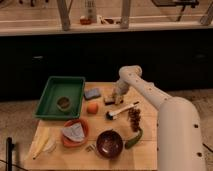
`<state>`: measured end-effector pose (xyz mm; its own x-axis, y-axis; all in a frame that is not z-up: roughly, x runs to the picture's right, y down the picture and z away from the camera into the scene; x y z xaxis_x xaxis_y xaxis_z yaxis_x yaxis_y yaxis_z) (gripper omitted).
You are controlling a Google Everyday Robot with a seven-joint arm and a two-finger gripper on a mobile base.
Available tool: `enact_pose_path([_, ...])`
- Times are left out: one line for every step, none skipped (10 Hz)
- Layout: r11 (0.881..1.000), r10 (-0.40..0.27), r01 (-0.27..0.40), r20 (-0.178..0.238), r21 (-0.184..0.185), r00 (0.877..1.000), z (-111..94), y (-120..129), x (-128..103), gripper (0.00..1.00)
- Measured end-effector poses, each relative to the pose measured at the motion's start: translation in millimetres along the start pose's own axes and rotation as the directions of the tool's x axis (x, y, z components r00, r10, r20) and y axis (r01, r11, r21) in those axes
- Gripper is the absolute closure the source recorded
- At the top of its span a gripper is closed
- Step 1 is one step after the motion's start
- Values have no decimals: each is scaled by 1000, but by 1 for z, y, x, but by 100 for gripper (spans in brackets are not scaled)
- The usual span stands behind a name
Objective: Place eraser in purple bowl
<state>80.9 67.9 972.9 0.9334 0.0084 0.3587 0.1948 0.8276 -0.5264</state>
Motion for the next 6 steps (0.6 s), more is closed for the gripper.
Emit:
enact_pose_path([1000, -7, 7, 14, -3, 1000, 2, 0, -2, 80])
enact_pose_path([1000, -8, 9, 16, -5, 1000, 2, 0, -2, 88])
enact_pose_path([1000, -8, 8, 15, -5, 1000, 2, 0, -2, 97])
enact_pose_path([1000, -9, 9, 15, -6, 1000, 1, 0, -3, 100])
enact_pose_path([1000, -9, 9, 16, -6, 1000, 1, 0, -3, 100])
enact_pose_path([1000, -12, 12, 19, -4, 1000, 0, 0, -4, 100])
